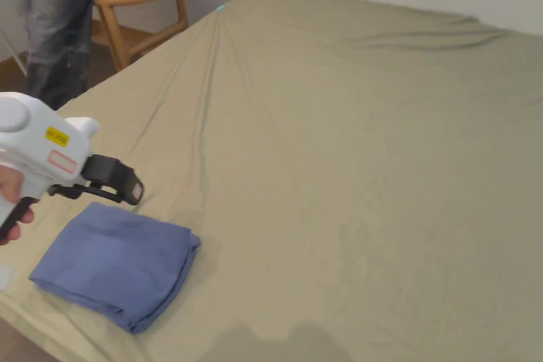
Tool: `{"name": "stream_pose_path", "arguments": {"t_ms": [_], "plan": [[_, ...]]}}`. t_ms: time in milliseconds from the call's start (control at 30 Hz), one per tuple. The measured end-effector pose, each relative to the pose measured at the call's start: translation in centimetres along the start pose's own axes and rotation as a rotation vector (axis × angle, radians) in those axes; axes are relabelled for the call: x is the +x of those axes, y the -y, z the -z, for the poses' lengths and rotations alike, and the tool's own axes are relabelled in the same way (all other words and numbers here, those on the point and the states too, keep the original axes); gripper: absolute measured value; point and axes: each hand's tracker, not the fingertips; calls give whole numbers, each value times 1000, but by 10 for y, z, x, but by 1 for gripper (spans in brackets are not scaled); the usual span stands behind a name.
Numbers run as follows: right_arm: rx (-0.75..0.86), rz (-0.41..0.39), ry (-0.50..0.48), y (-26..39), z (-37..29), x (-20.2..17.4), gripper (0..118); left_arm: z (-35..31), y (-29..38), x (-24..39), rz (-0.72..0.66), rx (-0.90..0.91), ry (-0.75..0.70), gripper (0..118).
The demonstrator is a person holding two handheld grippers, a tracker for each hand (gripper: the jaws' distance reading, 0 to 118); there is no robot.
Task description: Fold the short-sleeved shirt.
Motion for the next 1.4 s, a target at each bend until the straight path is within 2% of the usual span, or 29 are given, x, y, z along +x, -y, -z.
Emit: {"name": "stream_pose_path", "arguments": {"t_ms": [33,67,100,133,167,200,233,300,333,400,467,500,633,667,767,833,900,933,967,1000,1033,1067,1100,1167,1200,1333,1400], "plan": [[14,-46,20,-9,-9,-3,0,-6,-2,32,15,15,42,110],[51,-111,56,-16,-17,-17,0,-12,-2,74,53,76,122,91],[90,-189,114,-24,-26,-33,0,-18,-2,119,111,147,150,65],[141,-242,175,-32,-33,-49,0,-14,-11,144,162,210,184,29],[180,-302,269,-40,-42,-64,0,-17,-8,187,209,270,223,0],[236,-390,373,-49,-50,-86,0,-22,-9,233,247,333,275,0],[298,-429,433,-56,-54,-102,0,-21,-14,268,270,372,357,0],[412,-508,494,-80,-58,-120,0,-15,-18,328,190,425,487,0],[472,-532,551,-88,-60,-133,0,-16,-17,357,205,458,461,0],[570,-624,634,-103,-62,-159,0,-30,-5,413,269,619,288,0],[674,-709,706,-118,-62,-179,0,-43,0,454,322,776,183,0],[709,-717,721,-123,-65,-187,0,-50,2,468,338,817,122,0],[775,-717,670,-134,-80,-210,0,-53,-35,471,319,852,136,0],[774,-715,647,-135,-85,-215,0,-66,-22,472,279,872,129,0],[793,-712,645,-136,-93,-222,0,-76,-34,469,290,872,151,0],[798,-710,616,-141,-99,-226,1,-92,-26,479,325,878,150,6],[801,-704,606,-144,-102,-229,35,-101,-29,482,349,903,144,48],[803,-701,592,-146,-106,-232,47,-107,-26,488,353,906,119,63],[802,-704,583,-151,-106,-235,47,-111,-27,492,344,914,78,63],[790,-692,581,-154,-106,-236,86,-112,-30,495,345,914,89,101],[784,-680,579,-154,-106,-237,114,-114,-23,495,342,876,81,118],[823,-671,566,-152,-109,-239,118,-118,-35,506,350,925,93,118],[801,-684,545,-153,-112,-238,118,-121,-38,509,345,894,61,118],[791,-684,568,-153,-113,-240,118,-126,-46,511,357,866,98,118],[799,-686,579,-153,-113,-239,118,-131,-28,507,358,857,135,118],[790,-663,560,-152,-116,-241,118,-148,-22,508,339,852,103,118],[772,-653,555,-152,-116,-240,118,-157,-24,508,314,777,101,118]]}}
